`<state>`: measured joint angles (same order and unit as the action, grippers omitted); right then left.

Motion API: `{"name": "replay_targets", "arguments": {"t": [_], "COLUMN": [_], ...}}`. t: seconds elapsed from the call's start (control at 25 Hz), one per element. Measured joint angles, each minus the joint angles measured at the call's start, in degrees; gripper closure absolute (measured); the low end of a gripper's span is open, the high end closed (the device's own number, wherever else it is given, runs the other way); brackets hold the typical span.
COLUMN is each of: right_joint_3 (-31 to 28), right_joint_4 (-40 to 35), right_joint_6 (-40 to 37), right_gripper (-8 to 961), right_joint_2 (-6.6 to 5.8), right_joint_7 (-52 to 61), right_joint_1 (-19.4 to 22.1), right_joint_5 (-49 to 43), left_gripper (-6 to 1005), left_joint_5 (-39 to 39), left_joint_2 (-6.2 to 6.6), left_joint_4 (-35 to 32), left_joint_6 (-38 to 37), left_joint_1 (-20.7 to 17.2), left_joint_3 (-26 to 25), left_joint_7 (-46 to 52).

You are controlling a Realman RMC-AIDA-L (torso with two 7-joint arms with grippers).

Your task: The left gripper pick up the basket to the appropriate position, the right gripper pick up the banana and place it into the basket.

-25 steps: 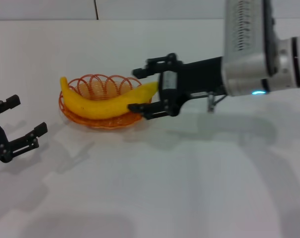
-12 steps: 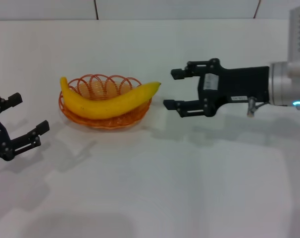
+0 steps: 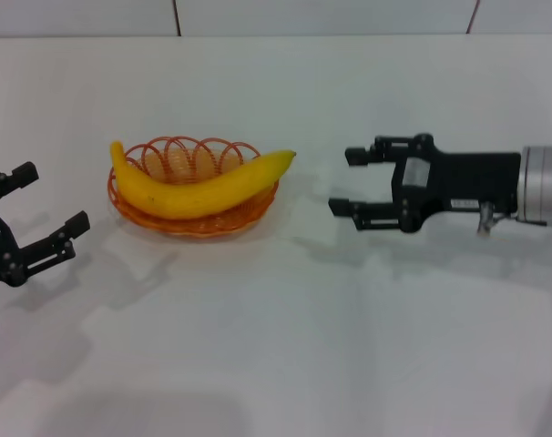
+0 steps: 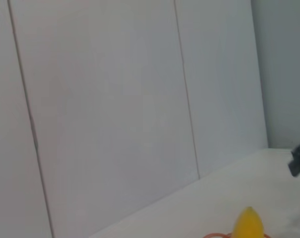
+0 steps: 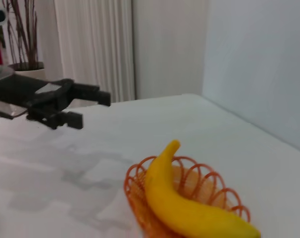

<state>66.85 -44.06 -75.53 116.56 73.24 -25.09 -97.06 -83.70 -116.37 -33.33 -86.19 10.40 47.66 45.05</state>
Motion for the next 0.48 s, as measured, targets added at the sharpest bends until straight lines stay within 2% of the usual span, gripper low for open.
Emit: {"name": "replay_targets", "arguments": {"t": [0.48], "right_joint_3": [-0.1], "right_joint_4": [6.5], "right_joint_6": [0.3], "right_gripper": [208], "right_joint_2": [0.05], "right_joint_7": [-3.2], "right_joint_1": [-0.8], "right_joint_5": [-0.2], "left_gripper": [92], "left_joint_5": [0.0], "left_joint_2": [0.01], "left_joint_4": [0.8], "left_joint_6": [0.3], "left_joint_1": [0.6], "left_joint_3": [0.0], "left_joint_7": [-0.8]}}
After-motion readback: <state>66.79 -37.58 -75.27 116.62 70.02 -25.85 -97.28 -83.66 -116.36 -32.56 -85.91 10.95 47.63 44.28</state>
